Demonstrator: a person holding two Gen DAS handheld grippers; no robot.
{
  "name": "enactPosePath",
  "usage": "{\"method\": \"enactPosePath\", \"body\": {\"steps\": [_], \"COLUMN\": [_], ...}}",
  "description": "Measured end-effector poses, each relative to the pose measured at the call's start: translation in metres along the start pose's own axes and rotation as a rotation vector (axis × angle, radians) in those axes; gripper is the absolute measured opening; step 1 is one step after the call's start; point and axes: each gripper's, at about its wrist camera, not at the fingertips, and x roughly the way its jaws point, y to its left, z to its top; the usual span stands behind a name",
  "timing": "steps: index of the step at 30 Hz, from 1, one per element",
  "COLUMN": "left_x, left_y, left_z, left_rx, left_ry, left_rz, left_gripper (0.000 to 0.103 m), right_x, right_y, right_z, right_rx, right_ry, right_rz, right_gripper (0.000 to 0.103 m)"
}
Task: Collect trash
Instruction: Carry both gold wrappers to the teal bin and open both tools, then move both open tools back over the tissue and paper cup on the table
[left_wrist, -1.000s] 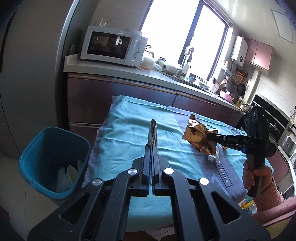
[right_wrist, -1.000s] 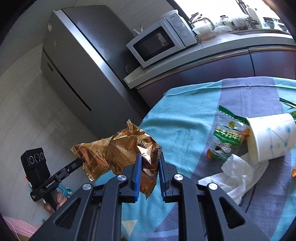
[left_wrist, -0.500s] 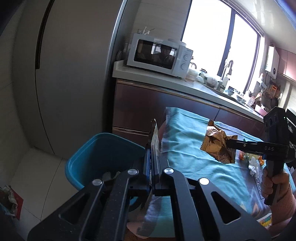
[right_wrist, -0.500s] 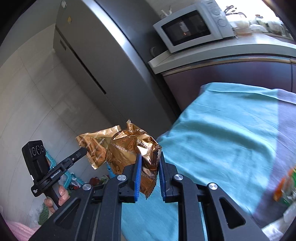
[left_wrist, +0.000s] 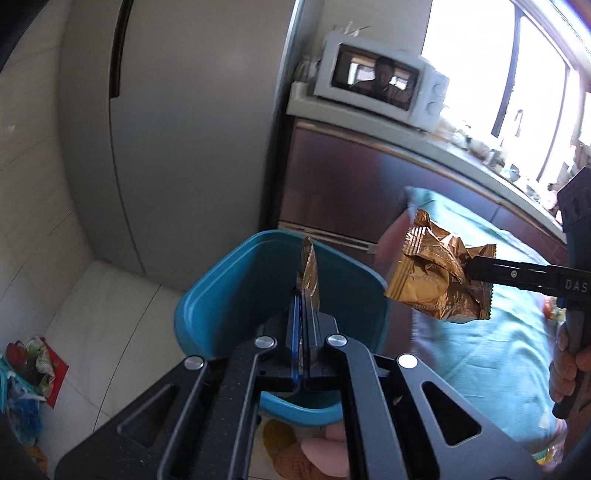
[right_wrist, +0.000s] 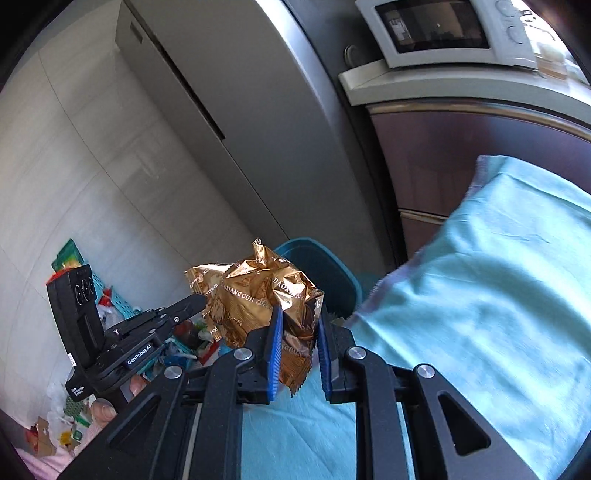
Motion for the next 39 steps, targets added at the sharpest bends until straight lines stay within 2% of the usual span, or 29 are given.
{"method": "enactPosePath", "body": {"steps": [10,16,21,27,30,33,35,39], "left_x": [0.035,0.053,0.060,0.056,0.047,0.035,0.026,0.009], "left_y": [0.025,0.029,0.028,0.019,0.010,-0.004,-0.016,-0.052], "left_z": [-0.008,-0.010,-0.016,-0.020,-0.021,-0.022,-0.024,-0.026], "left_rx": [-0.067,-0.080,-0.097,-0.092,-0.078,-0.057,-0.038,0.025], "left_ry": [0.052,0.075,0.083,0.075,0.059,0.037,0.018,-0.010], "left_rz": [0.057,0.084,0.092,0.086,0.068,0.025,-0.005,-0.108], "left_gripper": [0.002,0.003,0.007,0.015,0.026,0.034,0.049,0.053], "right_x": [0.061,0.084,0.086,0.075,0.062,0.037,0.017,-0.029], "right_y": [0.017,0.021,0.026,0.028,0.022,0.018,0.014,0.006], "right_z": [0.007,0.003,0.003,-0.006,-0.010,-0.016,-0.021,-0.032], "right_rx": [-0.018,-0.022,-0.045,-0.052,-0.041,-0.041,-0.047,-0.057], "right_ry": [0.117,0.178,0.197,0.174,0.150,0.107,0.072,-0.013], "right_rz": [-0.049,-0.082,-0.088,-0.075,-0.056,-0.043,-0.042,-0.062], "right_gripper": [0.017,0.023,0.032,0.032,0.032,0.033,0.033,0.038]}}
